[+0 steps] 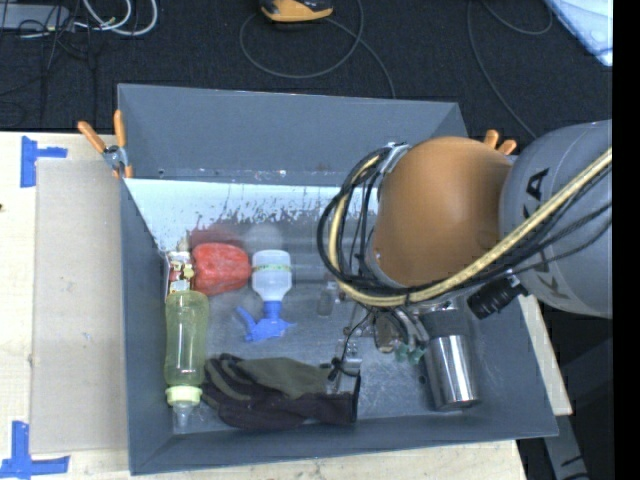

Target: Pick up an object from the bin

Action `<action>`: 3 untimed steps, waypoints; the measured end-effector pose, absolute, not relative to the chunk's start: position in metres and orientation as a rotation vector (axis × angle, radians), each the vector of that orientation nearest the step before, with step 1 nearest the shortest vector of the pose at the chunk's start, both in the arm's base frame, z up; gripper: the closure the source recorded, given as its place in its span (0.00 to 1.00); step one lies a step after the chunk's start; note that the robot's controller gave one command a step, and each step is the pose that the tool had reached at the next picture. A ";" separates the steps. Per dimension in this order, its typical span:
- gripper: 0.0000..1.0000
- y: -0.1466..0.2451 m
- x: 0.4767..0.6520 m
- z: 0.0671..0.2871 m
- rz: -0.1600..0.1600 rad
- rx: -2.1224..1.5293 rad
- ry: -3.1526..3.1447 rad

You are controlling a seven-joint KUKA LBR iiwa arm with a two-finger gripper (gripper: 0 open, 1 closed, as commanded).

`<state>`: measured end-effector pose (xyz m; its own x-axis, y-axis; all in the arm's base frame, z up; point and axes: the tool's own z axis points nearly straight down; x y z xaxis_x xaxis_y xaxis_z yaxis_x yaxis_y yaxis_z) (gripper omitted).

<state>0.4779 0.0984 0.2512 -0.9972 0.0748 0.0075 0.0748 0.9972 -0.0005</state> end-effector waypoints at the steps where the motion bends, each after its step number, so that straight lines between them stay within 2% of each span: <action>1: 0.00 0.106 0.479 0.224 0.000 0.248 -3.122; 2: 0.00 0.099 0.477 0.208 -0.001 0.272 -3.121; 3: 0.00 0.092 0.481 0.191 0.001 0.035 -3.131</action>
Offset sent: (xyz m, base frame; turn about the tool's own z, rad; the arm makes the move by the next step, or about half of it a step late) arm -0.0057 -0.0092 -0.0602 -0.0873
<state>0.4813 0.0921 0.1905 -0.9997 -0.0221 0.0102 -0.0221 0.9998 -0.0004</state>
